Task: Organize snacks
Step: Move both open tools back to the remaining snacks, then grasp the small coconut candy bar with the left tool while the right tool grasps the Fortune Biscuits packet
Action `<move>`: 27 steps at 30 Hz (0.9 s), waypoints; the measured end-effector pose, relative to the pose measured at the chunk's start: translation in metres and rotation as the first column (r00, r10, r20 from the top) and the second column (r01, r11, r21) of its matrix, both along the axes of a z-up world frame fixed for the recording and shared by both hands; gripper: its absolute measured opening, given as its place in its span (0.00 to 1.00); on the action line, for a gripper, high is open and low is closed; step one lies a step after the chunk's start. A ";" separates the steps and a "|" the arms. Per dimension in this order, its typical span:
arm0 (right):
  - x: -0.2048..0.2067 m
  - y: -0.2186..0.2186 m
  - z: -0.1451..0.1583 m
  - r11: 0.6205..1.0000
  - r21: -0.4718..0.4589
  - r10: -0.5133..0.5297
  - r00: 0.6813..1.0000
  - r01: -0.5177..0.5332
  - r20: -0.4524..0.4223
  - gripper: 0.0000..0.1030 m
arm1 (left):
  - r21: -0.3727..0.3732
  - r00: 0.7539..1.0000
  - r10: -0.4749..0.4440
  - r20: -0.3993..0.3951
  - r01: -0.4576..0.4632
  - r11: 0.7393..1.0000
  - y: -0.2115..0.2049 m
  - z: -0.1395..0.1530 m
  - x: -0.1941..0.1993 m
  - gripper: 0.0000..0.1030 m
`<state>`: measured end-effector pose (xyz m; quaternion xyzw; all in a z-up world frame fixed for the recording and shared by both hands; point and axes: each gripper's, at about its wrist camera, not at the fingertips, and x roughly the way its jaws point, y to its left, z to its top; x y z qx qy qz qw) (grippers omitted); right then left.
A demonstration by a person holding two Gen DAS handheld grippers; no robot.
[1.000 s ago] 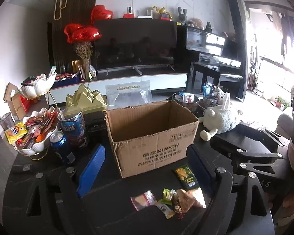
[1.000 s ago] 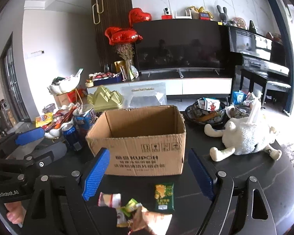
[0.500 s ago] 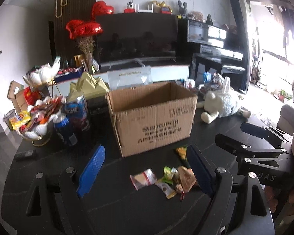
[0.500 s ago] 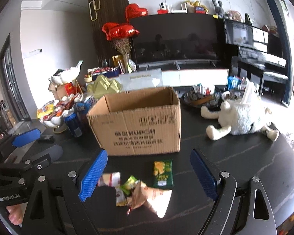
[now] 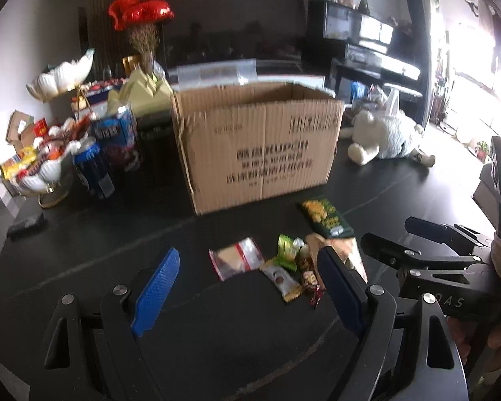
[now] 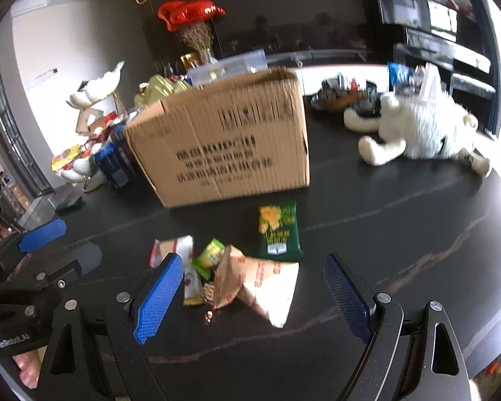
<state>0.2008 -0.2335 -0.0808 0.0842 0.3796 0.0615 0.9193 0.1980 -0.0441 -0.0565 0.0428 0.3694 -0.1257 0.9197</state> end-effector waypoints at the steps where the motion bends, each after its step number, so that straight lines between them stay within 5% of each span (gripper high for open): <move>1: 0.001 0.000 -0.004 1.000 0.002 0.000 1.000 0.000 -0.010 0.85 | -0.002 1.000 0.001 -0.010 -0.001 1.000 0.000 -0.004 0.001 0.82; 27: 0.039 0.003 -0.066 0.999 0.039 0.019 0.989 -0.013 -0.147 0.84 | -0.054 0.979 -0.010 -0.203 -0.001 0.999 0.000 -0.074 0.033 0.72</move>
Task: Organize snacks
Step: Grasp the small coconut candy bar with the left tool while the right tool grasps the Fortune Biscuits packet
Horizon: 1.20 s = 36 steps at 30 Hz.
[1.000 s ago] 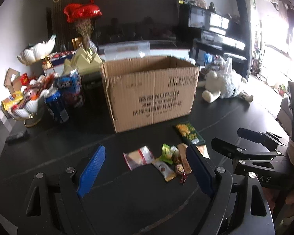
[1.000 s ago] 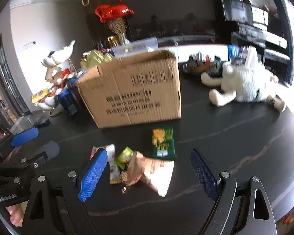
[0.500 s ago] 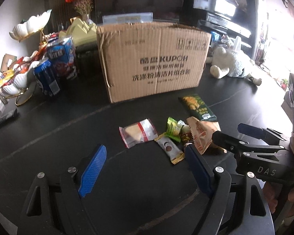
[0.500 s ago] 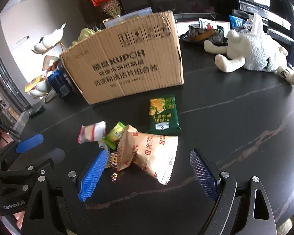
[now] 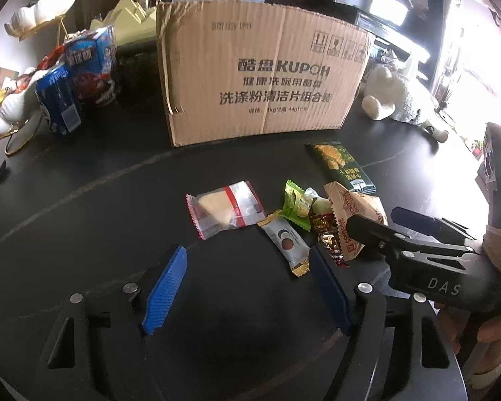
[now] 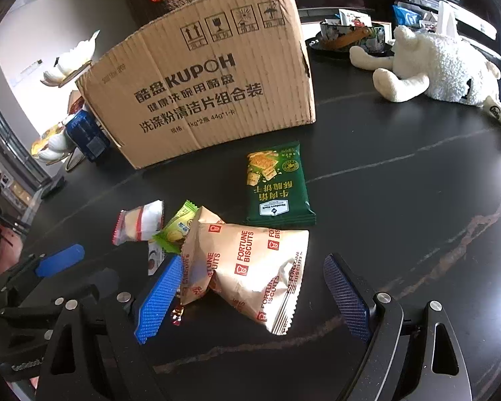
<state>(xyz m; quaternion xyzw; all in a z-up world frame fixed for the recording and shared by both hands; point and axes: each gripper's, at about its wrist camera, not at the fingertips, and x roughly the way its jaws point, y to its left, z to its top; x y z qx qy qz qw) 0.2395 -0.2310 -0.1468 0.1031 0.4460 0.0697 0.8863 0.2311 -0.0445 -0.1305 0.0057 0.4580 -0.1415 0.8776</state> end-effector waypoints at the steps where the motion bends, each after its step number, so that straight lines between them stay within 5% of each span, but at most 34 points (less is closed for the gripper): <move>1: 0.001 0.000 -0.001 1.000 0.002 0.003 1.000 -0.003 0.000 0.84 | -0.004 1.000 -0.001 -0.003 0.001 1.000 -0.001 -0.001 0.001 0.72; 11: 0.000 -0.004 -0.004 0.999 0.044 0.011 1.000 -0.012 0.022 0.68 | -0.014 1.000 -0.003 -0.029 0.003 1.000 -0.009 -0.007 0.007 0.69; 21: -0.006 -0.012 -0.005 0.995 0.095 0.001 0.999 -0.006 0.044 0.54 | -0.013 0.997 0.010 -0.071 -0.011 1.000 -0.022 -0.017 0.014 0.57; 36: -0.015 -0.021 0.004 0.998 0.066 -0.024 0.996 0.017 0.091 0.52 | 0.021 0.997 0.038 -0.068 -0.036 0.999 -0.038 -0.025 0.023 0.44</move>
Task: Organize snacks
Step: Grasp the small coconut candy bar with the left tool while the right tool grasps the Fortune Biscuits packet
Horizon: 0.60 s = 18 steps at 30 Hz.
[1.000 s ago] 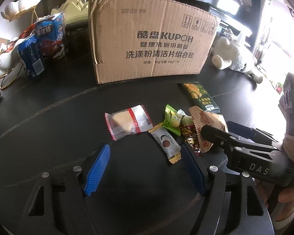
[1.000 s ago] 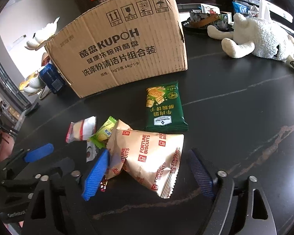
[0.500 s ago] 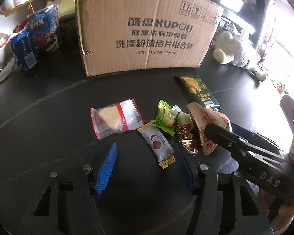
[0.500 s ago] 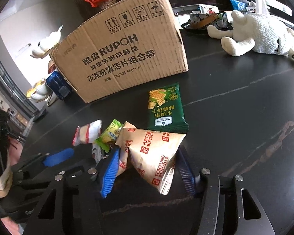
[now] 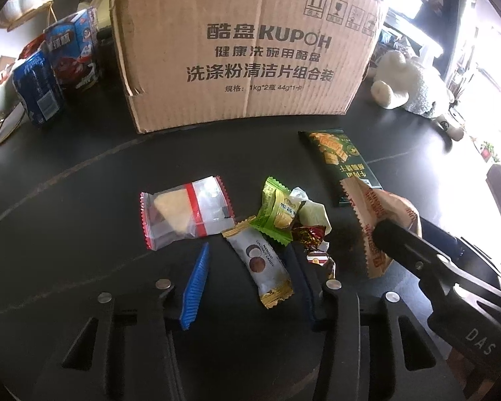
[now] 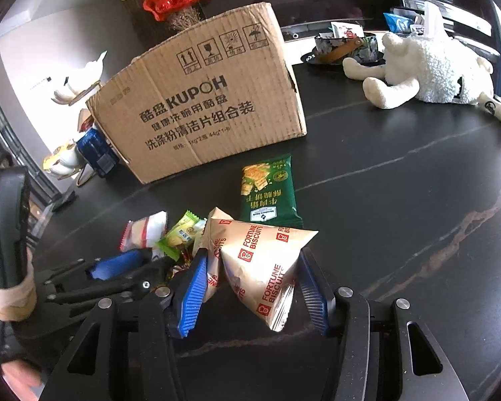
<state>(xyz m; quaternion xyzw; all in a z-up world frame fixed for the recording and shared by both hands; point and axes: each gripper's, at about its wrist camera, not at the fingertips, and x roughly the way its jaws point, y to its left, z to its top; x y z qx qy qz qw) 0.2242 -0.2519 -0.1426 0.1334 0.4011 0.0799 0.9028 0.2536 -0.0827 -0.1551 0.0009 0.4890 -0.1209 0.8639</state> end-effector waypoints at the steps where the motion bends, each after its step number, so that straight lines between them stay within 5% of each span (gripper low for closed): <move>1: 0.000 0.000 0.000 1.000 0.001 -0.001 1.000 0.001 0.002 0.52 | 0.000 1.000 0.003 0.002 -0.003 1.000 -0.001 0.000 0.000 0.41; 3: 0.000 -0.001 0.000 1.000 0.002 -0.002 1.000 0.002 0.002 0.52 | 0.003 1.000 0.005 0.004 -0.005 1.000 -0.004 -0.001 0.002 0.36; 5: 0.000 0.000 0.000 1.000 0.000 -0.001 1.000 0.001 0.002 0.52 | 0.001 1.000 0.000 0.004 0.000 1.000 -0.005 -0.001 0.003 0.21; 18: -0.007 0.009 0.007 0.999 -0.034 0.009 0.999 -0.008 0.037 0.52 | -0.026 0.999 0.011 0.050 -0.010 1.000 0.014 0.022 -0.011 0.19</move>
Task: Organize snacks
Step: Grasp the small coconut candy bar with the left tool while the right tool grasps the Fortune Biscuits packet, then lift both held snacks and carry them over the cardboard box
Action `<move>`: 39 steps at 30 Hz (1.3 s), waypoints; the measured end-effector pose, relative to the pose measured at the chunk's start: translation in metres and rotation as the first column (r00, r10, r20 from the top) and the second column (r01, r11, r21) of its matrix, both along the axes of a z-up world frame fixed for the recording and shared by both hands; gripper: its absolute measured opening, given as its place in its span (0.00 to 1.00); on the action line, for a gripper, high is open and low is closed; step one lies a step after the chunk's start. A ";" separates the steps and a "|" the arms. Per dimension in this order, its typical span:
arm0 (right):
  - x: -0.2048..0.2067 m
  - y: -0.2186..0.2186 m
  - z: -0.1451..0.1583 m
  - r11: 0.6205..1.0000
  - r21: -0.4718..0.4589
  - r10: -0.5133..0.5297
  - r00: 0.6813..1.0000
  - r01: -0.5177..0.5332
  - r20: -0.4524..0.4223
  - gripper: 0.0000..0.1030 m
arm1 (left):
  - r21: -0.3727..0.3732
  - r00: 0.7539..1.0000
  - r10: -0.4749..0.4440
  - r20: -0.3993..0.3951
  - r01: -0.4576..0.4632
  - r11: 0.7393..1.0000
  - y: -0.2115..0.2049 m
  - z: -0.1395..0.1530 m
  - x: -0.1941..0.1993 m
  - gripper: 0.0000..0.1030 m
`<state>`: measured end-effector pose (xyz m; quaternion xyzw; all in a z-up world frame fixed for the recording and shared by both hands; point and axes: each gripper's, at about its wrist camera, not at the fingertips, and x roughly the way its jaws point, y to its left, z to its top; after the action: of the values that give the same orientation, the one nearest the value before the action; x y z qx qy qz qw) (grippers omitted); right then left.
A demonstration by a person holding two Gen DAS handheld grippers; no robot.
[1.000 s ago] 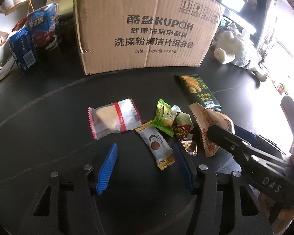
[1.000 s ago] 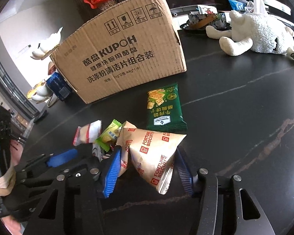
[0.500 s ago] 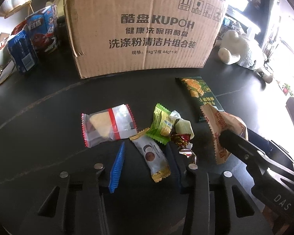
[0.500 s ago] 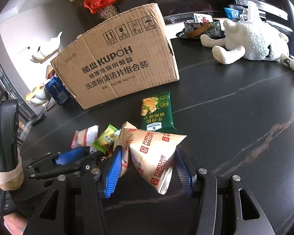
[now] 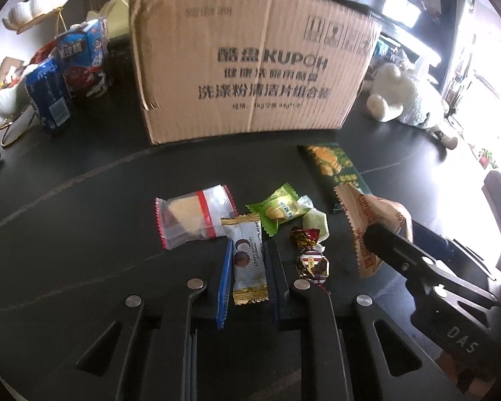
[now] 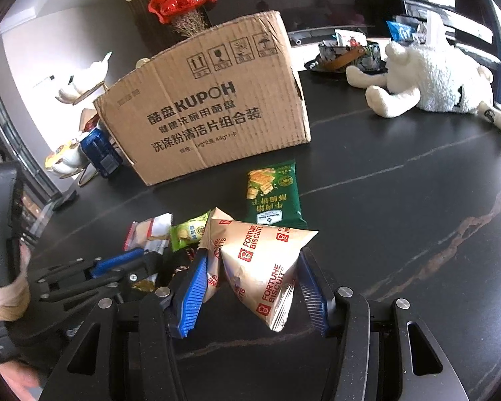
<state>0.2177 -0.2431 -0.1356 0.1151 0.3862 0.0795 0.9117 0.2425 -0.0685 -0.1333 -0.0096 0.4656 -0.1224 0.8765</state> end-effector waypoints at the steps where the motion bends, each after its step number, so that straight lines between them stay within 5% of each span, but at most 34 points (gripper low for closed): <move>1: -0.001 0.001 0.002 1.000 -0.003 0.001 1.000 -0.001 0.008 0.52 | -0.001 1.000 0.003 0.007 -0.003 1.000 0.001 0.003 -0.002 0.19; 26: -0.011 0.026 0.109 0.998 -0.059 0.014 0.976 -0.001 0.215 0.52 | -0.086 0.963 -0.027 0.266 0.052 0.995 0.030 0.126 -0.017 0.19; 39: 0.023 0.040 0.162 0.995 -0.099 0.031 0.955 -0.002 0.295 0.52 | -0.045 0.934 -0.023 0.356 0.041 0.998 0.041 0.174 0.009 0.19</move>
<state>0.2407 -0.2034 0.0263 0.0540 0.2498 0.0846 0.9631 0.2515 -0.0272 0.0411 -0.0023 0.2966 -0.1482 0.9434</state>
